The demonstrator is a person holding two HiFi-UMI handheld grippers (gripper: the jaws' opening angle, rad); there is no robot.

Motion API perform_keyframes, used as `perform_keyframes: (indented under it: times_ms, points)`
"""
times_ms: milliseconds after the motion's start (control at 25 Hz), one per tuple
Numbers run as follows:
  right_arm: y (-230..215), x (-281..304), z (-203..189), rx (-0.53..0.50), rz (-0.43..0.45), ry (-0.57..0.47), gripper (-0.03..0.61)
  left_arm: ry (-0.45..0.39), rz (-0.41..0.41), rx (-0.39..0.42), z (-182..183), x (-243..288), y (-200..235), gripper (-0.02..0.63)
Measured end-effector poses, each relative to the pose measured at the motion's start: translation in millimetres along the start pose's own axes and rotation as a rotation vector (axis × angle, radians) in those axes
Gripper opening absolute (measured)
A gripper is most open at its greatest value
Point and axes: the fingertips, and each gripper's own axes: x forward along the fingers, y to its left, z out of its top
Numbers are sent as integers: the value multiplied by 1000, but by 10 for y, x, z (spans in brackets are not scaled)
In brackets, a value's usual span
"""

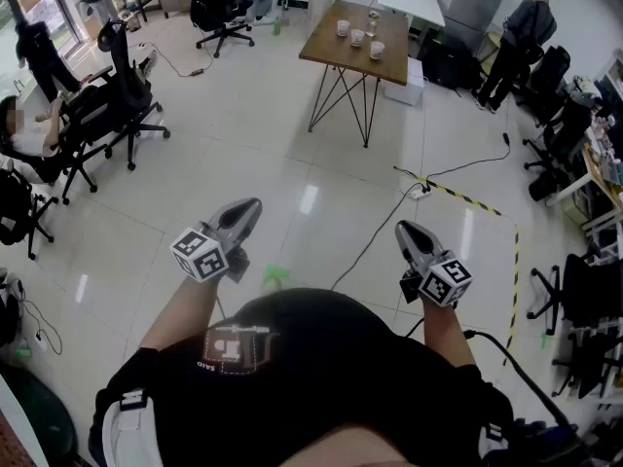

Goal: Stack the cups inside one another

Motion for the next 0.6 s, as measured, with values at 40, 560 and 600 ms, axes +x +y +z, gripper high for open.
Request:
perform_keyframes:
  times_ms: [40, 560, 600]
  points:
    - [-8, 216, 53, 1, -6, -14, 40, 7, -9, 13, 82, 44, 200, 0]
    - [-593, 2108, 653, 32, -128, -57, 60, 60, -131, 82, 966, 1112, 2035, 2]
    - [-692, 2199, 655, 36, -133, -50, 60, 64, -131, 76, 954, 1224, 2112, 2]
